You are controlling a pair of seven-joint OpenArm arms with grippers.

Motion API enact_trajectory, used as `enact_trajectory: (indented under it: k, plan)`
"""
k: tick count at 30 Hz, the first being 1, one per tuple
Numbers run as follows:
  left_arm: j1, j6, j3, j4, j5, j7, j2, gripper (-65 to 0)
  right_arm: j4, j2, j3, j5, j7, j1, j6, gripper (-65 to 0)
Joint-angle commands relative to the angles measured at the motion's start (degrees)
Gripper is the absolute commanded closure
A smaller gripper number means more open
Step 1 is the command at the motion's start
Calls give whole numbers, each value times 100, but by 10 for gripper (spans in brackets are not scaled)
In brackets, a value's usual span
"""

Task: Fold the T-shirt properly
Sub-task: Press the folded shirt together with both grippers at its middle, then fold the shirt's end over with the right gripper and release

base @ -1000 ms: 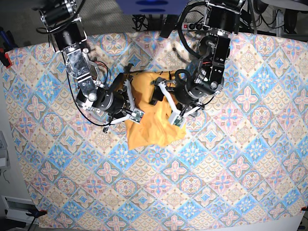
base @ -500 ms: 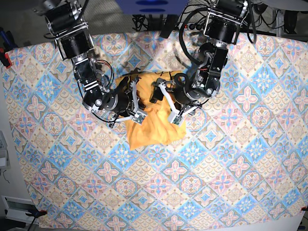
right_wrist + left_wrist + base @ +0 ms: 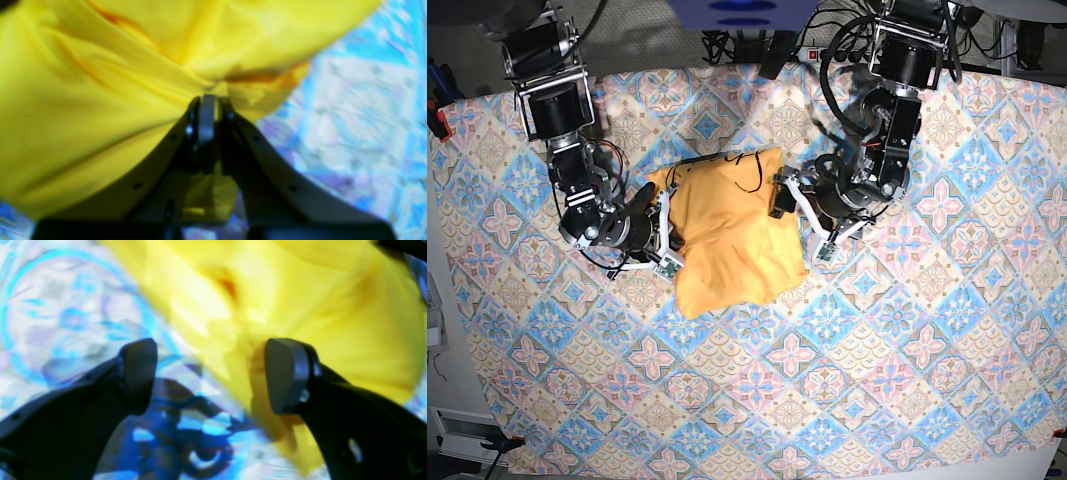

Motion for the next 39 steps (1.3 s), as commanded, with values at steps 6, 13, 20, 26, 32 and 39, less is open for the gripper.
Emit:
enact_trajectory:
  k: [6,13,20,26,32,39]
  plan:
    - [-118,-25,-97,42,-34,-78,-24,-492,-138,193,39,7,47,186,-36,-28]
    - [392,-25,-97,1044,-34,2,-68,-492,1673,202,461,42,-454,-447,-36,-29]
    - [1131,-25,-431,1958,-43,239,-279,-492,2771,17,-49,51,-1096,-799,-36,-29]
    - [1711,-25,-976,2125,-43,239,-270,-492,2842,-167,-1227,60,-1184,-764,-36,-29]
    - [2062,-34,-1336,2134,-78,221,-262,-382,2657,-572,-1684,24,-1315,-737,-36,-30]
    - [2335,-34,-1380,2600,-69,248,-244,-207,1725,-862,-1904,24,-1140,-482,-36,-30]
